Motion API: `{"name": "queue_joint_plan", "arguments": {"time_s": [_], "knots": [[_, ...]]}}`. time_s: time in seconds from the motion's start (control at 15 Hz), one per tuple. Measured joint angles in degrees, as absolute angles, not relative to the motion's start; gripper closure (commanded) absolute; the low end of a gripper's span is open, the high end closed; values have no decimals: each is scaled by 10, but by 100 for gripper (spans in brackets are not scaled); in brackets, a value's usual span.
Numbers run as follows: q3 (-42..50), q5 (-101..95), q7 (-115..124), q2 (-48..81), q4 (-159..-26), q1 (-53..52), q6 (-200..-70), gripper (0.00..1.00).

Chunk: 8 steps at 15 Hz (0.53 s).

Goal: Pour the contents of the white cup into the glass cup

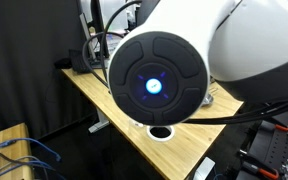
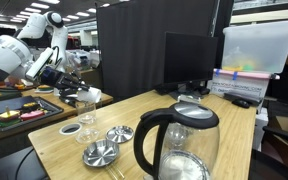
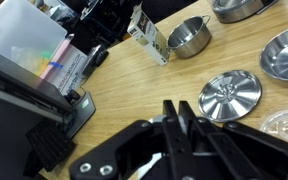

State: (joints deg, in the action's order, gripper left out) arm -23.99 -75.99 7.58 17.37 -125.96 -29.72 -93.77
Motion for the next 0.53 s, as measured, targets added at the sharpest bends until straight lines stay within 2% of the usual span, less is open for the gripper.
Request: {"name": "queue_joint_plan", "arguments": {"time_s": [0.53], "knots": [[-241,-806,106,200,-1252,-311,-901,98]]}}
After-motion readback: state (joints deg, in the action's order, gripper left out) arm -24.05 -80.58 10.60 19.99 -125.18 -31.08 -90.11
